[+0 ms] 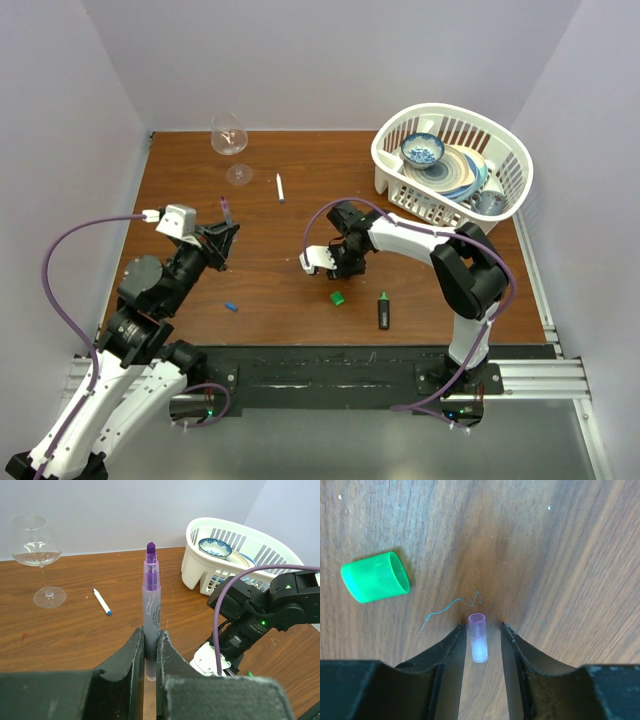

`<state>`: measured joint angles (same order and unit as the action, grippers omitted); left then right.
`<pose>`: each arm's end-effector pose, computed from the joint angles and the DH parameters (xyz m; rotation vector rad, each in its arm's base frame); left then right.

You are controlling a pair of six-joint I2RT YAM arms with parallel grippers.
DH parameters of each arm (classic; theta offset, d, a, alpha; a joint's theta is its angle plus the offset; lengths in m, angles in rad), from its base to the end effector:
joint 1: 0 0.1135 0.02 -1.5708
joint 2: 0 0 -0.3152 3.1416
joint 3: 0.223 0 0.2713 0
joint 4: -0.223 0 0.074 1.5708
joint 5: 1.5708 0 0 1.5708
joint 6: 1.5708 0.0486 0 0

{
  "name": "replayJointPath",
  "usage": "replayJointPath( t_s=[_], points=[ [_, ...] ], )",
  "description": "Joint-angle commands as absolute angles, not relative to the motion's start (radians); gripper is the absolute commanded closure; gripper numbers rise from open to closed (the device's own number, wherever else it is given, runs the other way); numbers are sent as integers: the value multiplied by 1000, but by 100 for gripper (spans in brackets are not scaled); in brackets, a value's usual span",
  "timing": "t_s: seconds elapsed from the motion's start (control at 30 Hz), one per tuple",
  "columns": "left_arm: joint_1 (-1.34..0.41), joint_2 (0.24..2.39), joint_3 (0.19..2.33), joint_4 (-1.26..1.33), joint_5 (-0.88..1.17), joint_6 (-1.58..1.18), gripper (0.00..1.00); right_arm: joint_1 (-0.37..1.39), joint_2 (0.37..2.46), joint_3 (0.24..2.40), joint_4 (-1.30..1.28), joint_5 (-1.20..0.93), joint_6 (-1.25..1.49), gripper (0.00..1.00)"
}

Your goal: Insert the pens into the pen caps

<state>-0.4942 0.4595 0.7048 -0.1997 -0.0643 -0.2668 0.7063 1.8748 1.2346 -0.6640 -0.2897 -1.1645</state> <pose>0.0912 -0.0456 0.3813 0.1241 1.5464 -0.5564 0.2908 0.2664 0.1880 -2.2870 1.6184 0.3126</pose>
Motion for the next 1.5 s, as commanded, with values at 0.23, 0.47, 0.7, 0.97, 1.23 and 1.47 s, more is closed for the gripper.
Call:
replayJointPath(
  t_s=[0.23, 0.47, 0.7, 0.97, 1.23, 1.47],
  points=[
    [-495, 453, 703, -161, -72, -255, 100, 710, 1899, 1279, -727, -339, -1152, 59],
    [-495, 459, 704, -160, -58, -249, 100, 706, 1839, 1315, -779, -366, -1135, 59],
    [-495, 454, 707, -169, -52, -244, 100, 704, 1665, 1312, -620, -426, -878, 57],
    [-494, 446, 709, -169, -55, -244, 100, 706, 1370, 1151, -189, -324, -497, 1],
    [-494, 440, 709, -170, -64, -244, 100, 704, 1275, 1159, -122, -172, -71, 1],
    [-494, 433, 706, -167, -77, -242, 100, 696, 1330, 1057, 116, -189, 513, 1]
  ],
)
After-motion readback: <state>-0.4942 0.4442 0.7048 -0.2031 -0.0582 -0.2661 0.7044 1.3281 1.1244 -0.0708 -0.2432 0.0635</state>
